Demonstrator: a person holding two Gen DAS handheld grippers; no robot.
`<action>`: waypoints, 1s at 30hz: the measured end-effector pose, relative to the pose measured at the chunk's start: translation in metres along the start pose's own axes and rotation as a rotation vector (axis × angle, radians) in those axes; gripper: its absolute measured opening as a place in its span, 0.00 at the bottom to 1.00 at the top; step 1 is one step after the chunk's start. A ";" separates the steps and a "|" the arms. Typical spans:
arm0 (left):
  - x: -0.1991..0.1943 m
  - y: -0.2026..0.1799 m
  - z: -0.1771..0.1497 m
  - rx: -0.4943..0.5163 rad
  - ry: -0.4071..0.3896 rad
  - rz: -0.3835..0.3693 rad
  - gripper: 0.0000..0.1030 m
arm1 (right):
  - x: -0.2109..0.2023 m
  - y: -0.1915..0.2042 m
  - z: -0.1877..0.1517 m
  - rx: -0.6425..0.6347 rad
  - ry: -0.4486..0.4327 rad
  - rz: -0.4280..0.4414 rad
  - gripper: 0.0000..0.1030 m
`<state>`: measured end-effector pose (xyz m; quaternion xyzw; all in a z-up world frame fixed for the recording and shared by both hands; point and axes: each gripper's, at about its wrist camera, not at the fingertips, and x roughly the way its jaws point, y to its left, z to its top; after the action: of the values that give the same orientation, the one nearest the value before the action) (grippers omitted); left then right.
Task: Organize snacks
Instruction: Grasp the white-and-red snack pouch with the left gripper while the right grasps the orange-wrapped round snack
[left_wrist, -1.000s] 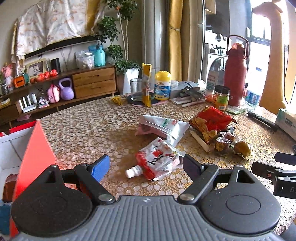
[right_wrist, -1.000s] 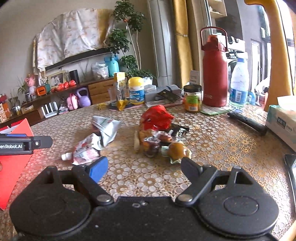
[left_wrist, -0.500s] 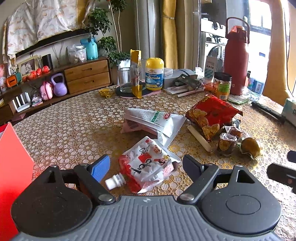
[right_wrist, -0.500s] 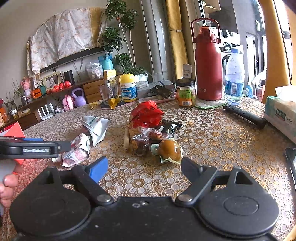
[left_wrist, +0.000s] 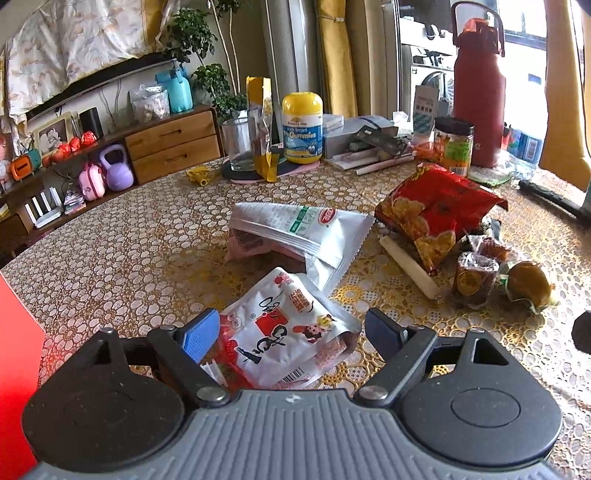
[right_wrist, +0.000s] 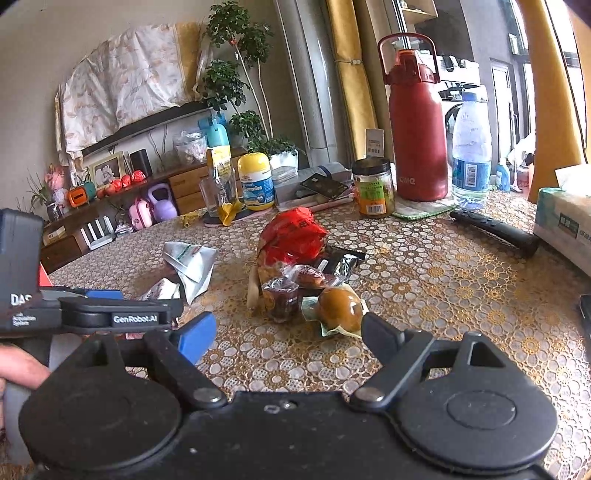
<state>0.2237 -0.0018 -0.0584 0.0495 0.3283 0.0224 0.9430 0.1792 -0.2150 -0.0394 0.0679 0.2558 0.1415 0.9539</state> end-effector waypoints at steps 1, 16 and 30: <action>0.001 0.000 -0.001 0.003 0.001 0.005 0.83 | 0.002 -0.001 0.000 0.001 0.002 -0.001 0.83; 0.017 0.006 -0.010 -0.023 0.019 0.007 0.88 | 0.041 -0.014 0.003 0.003 0.047 -0.020 0.83; 0.009 0.008 -0.013 -0.024 0.008 -0.013 0.81 | 0.076 -0.025 0.006 -0.043 0.092 -0.084 0.81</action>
<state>0.2225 0.0084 -0.0738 0.0360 0.3320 0.0204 0.9424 0.2514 -0.2162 -0.0756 0.0300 0.2991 0.1095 0.9475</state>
